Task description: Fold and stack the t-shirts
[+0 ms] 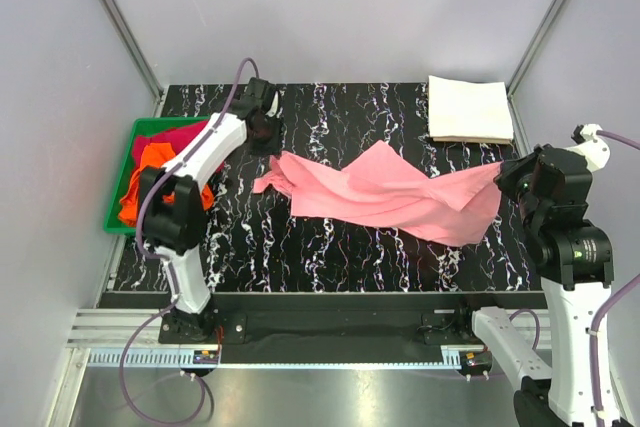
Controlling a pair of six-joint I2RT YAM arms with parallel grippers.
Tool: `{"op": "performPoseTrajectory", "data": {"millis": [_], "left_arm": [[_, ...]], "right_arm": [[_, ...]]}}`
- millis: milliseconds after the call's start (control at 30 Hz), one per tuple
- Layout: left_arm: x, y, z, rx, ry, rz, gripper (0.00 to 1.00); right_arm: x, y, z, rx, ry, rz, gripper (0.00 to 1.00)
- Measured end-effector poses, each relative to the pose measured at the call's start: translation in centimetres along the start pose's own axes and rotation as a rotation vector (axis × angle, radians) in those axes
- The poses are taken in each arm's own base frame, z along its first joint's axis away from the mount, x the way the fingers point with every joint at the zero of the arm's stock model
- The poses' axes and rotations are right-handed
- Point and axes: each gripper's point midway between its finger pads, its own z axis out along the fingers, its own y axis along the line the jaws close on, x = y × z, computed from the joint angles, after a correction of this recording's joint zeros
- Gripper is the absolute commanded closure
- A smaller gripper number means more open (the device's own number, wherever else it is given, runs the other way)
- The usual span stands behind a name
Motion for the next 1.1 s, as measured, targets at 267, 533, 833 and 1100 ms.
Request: {"op": "performPoseTrajectory", "data": {"millis": [267,533,833,1100], "left_arm": [[0.5,-0.3,-1.6,-0.066,-0.095,-0.014,0.44],[10.8,-4.3,-0.9,0.082,-0.039,-0.003,0.48],[13.3,-4.6,4.5,0.087,0.047,-0.065,0.5],[13.4,-5.2,6.6,0.101,0.061,-0.076,0.51]], "right_arm": [[0.4,-0.2,0.3,-0.006,-0.002,-0.017,1.0],[2.0,0.2,1.3,-0.039,0.035,-0.019,1.0],[2.8,0.3,1.7,-0.053,0.06,-0.021,1.0],[2.7,0.3,1.5,-0.058,0.052,-0.019,1.0]]}}
